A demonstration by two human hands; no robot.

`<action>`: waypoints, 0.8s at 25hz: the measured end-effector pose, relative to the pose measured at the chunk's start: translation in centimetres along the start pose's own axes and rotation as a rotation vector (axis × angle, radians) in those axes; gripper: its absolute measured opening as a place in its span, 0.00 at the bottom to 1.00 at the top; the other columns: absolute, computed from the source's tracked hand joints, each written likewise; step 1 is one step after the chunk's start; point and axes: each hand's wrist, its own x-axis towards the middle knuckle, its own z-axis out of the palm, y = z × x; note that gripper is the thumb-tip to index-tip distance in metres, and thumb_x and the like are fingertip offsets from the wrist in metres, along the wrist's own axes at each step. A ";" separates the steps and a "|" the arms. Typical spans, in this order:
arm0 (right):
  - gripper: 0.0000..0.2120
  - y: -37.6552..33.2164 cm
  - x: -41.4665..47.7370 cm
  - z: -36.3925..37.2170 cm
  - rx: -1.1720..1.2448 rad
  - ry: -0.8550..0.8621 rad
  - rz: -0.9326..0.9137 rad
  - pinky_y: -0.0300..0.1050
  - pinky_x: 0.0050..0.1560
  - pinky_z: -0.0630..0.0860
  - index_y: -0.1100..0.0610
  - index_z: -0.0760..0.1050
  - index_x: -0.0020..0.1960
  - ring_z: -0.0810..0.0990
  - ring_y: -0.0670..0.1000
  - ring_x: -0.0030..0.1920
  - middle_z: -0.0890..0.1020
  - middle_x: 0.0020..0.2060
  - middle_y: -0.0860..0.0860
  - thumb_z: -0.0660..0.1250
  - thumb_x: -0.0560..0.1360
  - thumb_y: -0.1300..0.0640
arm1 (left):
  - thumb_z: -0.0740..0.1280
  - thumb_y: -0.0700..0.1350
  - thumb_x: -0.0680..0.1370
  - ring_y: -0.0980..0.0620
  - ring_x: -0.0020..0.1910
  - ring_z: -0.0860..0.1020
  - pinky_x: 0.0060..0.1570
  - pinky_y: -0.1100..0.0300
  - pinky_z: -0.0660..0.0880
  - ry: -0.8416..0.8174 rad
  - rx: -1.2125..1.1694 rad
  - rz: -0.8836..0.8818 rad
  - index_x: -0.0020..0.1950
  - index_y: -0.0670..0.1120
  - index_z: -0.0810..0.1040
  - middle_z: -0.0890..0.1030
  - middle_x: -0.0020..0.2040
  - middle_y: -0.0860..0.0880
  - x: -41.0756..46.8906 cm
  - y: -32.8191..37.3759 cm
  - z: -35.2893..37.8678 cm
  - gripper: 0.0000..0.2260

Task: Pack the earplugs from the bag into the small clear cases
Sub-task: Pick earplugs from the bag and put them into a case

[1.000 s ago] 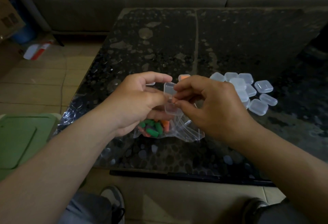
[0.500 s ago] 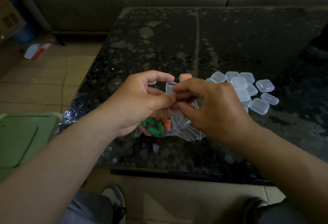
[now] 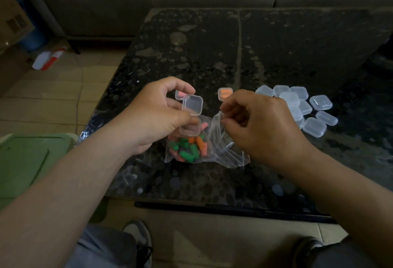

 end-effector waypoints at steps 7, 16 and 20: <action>0.06 0.2 0.5 -0.1 0.052 -0.312 0.330 0.37 0.38 0.82 0.51 0.82 0.42 0.83 0.41 0.35 0.83 0.35 0.45 0.75 0.73 0.61 | 0.76 0.30 0.73 0.44 0.42 0.87 0.50 0.39 0.84 0.016 0.074 -0.012 0.59 0.50 0.77 0.88 0.46 0.43 1.0 -1.0 -0.2 0.21; 0.10 -0.3 -0.1 2.0 0.323 -0.452 0.161 0.37 0.36 0.80 0.61 0.85 0.42 0.84 0.47 0.34 0.86 0.35 0.51 0.67 0.76 0.69 | 0.75 0.31 0.74 0.48 0.44 0.87 0.42 0.49 0.85 -0.014 0.026 -0.014 0.54 0.50 0.76 0.80 0.66 0.53 1.2 -1.3 0.2 0.17; 0.09 0.4 -0.1 2.3 0.193 -0.474 0.094 0.42 0.43 0.81 0.58 0.86 0.44 0.84 0.46 0.40 0.86 0.38 0.48 0.68 0.77 0.65 | 0.74 0.30 0.74 0.47 0.44 0.87 0.40 0.50 0.84 -0.023 -0.014 -0.032 0.55 0.48 0.76 0.80 0.65 0.53 1.3 -1.3 -0.1 0.17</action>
